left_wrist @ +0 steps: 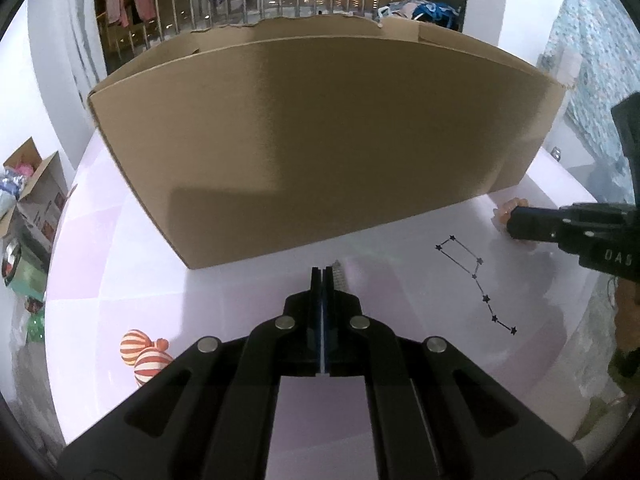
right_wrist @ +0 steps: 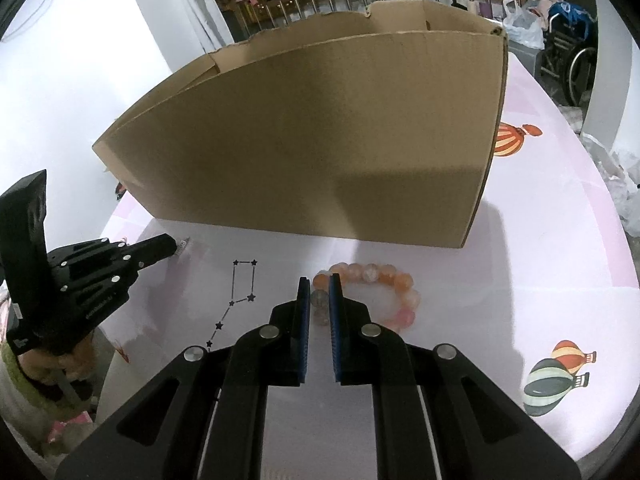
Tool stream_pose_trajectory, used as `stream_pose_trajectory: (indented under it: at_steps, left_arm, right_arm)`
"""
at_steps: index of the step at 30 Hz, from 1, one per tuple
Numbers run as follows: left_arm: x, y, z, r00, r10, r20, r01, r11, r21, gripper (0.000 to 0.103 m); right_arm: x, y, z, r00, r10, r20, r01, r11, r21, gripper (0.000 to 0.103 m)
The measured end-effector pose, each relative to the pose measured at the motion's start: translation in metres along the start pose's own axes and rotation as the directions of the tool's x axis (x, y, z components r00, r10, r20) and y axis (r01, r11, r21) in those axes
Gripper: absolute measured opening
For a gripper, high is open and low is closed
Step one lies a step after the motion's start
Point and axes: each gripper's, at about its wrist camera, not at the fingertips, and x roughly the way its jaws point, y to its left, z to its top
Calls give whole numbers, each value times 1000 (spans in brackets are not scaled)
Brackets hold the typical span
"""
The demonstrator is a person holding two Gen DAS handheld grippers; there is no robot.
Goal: Organize jewelry
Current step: 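Close the left gripper on the small silver charm beside the box, then lift the bracelet in the right gripper over the box while the left gripper carries the charm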
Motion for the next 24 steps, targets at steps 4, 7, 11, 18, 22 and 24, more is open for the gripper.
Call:
stream_pose_trajectory:
  at_steps: [4, 7, 11, 18, 22, 24]
  left_arm:
    - [-5, -1, 0, 999, -37, 1, 37, 999, -22, 22]
    - [-4, -4, 1, 998, -56, -4, 56, 998, -31, 26]
    - [2, -6, 3, 999, -30, -27, 30, 999, -29, 25]
    - [5, -10, 7, 998, 26, -54, -26, 1000, 4, 14]
    - [5, -11, 13, 997, 34, -68, -33, 999, 15, 4]
    - [4, -12, 13, 997, 37, -69, -35, 999, 22, 4]
  right_arm:
    - [2, -2, -1, 1000, 3, -2, -3, 1000, 4, 10]
    - [3, -2, 0, 1000, 6, -2, -6, 1000, 6, 10]
    - [2, -3, 1, 1000, 9, 0, -9, 1000, 6, 10]
    - [1, -3, 0, 1000, 13, 2, -13, 1000, 9, 10]
    - [1, -3, 0, 1000, 14, 5, -14, 1000, 12, 10]
    - [0, -3, 0, 1000, 15, 6, -15, 1000, 13, 10]
